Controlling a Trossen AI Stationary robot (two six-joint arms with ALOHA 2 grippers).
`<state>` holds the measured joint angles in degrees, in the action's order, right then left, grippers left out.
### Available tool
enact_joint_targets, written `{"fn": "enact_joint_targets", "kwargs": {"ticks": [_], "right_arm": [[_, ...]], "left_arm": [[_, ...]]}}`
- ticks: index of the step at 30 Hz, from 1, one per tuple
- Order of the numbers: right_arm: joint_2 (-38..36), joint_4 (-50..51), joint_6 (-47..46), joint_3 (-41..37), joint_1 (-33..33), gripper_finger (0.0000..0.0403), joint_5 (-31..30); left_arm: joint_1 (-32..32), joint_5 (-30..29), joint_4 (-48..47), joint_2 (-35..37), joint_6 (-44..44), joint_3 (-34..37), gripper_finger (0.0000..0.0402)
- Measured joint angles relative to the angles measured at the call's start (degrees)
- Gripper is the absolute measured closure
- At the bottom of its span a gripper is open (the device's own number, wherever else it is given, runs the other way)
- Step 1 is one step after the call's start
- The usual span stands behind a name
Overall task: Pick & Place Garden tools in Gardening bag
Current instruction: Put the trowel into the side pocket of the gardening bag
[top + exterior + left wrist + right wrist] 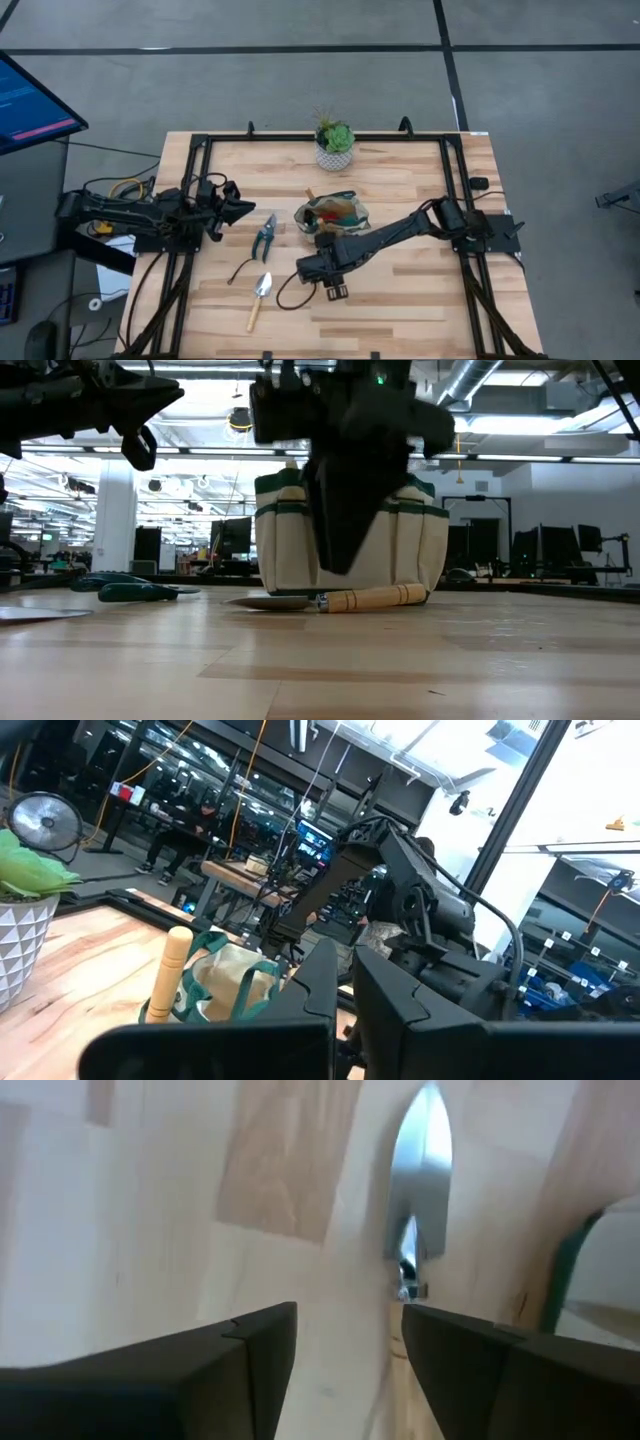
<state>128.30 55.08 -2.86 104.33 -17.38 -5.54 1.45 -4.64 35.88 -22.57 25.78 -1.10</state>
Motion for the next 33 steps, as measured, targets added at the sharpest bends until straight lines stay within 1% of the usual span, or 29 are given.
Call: {"fn": "enact_joint_targets", "kwargs": {"ticks": [2,8,10,13,21,23,25,29,33], "right_arm": [[0.67,-1.63,0.15,0.15,0.41,0.0227,0.25],[1.42,-1.15,1.05,0.13,1.86,0.0227,1.4],[1.41,-1.54,2.39,-0.06,2.21,0.0227,2.67],[1.31,-2.96,3.51,-1.74,2.24,0.0227,2.67],[1.3,-3.42,2.41,-5.18,2.52,0.0236,4.23],[1.3,-3.51,1.75,-5.18,2.43,0.0247,4.19],[1.3,-3.49,0.46,-5.13,2.39,0.0272,4.2],[1.3,-3.27,-0.81,-4.88,2.33,0.035,4.28],[1.3,-4.44,-3.7,-4.85,1.92,0.0348,4.1]], "left_arm": [[-0.01,0.0,0.08,0.0,0.0,0.0,0.0394],[0.0,0.01,0.24,0.0,0.0,-0.01,0.0394],[-0.01,0.0,0.22,0.0,0.0,-0.01,0.0394],[-0.01,0.0,0.24,0.0,0.0,0.0,0.0394],[0.0,0.01,0.23,0.0,0.0,-0.01,0.0394],[0.0,0.0,0.24,0.0,0.0,0.0,0.0394],[0.0,0.0,0.22,0.0,0.0,0.0,0.0394],[-0.01,0.01,0.22,0.0,0.0,0.0,0.0394],[-0.02,0.01,0.22,0.0,0.0,0.0,0.0394]]}}
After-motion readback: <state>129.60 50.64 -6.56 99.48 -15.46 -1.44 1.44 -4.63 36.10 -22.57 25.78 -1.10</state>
